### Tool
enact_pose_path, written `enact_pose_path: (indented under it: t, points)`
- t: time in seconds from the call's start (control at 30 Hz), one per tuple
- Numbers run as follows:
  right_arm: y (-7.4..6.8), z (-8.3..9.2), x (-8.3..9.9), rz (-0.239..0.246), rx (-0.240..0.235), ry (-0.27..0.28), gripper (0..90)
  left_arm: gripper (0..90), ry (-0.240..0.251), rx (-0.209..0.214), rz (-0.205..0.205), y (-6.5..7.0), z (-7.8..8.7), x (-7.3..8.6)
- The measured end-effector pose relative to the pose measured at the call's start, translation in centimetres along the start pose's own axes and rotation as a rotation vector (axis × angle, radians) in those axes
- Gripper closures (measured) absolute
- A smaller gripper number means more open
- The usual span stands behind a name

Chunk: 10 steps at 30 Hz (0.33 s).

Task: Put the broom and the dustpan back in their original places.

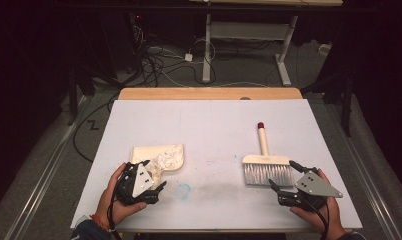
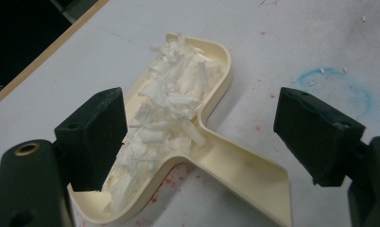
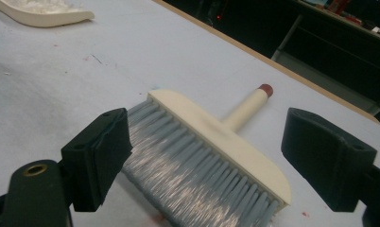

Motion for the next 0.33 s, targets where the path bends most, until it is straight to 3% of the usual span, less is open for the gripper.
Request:
enact_pose_path:
  t: [0.33]
  points:
    - [0.21,0.05,0.08,-0.006,0.003,-0.006,17.0,17.0,0.001,0.006,0.009,-0.02,-0.18,-0.11]
Point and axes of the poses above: each handheld gripper's, and its own axes: z roughly backward along the jaws, x roughly out of its underside, y roughly to its right, the point moved 1 cm from there along -z, roughly forward along the jaws, and after that the axes turned 3 degrees about x, right-handed, at the moved point
